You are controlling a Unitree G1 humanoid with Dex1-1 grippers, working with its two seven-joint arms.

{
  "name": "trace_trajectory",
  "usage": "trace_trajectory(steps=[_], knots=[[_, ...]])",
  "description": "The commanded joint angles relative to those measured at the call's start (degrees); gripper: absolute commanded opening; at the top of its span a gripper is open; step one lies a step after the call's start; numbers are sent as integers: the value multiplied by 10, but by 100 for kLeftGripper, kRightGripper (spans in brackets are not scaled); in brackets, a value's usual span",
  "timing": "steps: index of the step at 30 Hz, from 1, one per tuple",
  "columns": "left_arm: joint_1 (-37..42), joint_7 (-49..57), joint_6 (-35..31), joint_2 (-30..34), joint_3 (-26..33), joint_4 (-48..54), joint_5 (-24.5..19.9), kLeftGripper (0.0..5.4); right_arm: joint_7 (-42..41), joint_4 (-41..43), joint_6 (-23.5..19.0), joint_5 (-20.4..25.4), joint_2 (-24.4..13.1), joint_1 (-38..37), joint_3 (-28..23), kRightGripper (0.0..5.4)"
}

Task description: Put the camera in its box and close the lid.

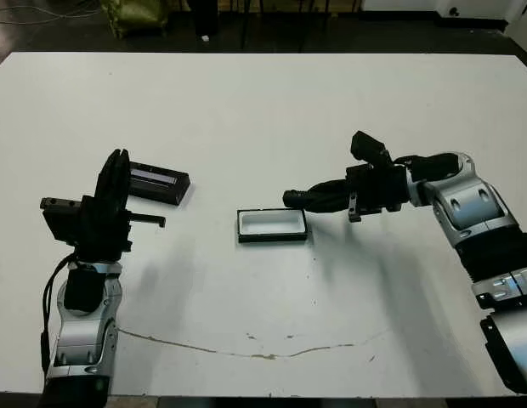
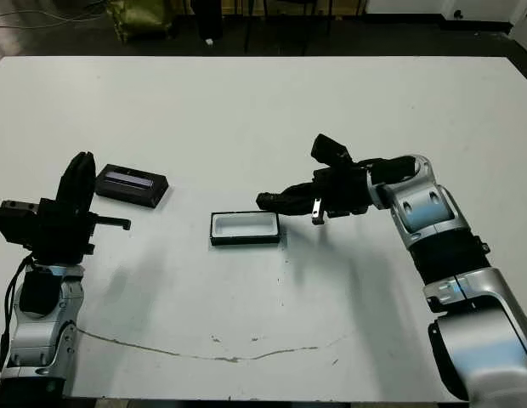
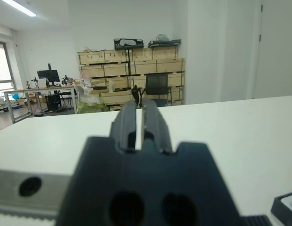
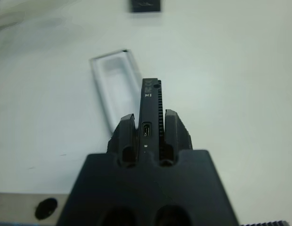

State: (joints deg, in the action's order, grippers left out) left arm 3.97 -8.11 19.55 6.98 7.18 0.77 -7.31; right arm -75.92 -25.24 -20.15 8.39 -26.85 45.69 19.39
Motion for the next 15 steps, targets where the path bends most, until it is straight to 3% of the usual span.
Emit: trace_trajectory(steps=[1,9,15], knots=[[-15,4,-27,1,-1,8,3,0,-32,-15,-22,6,1,10,4,18],[-15,3,-46,-2,-3,20,0,0,-134,-122,14,-16,23,70,25,18],[-16,6,-48,-5,-4,21,2,0,-139,-174,51,-37,41,102,24,18]])
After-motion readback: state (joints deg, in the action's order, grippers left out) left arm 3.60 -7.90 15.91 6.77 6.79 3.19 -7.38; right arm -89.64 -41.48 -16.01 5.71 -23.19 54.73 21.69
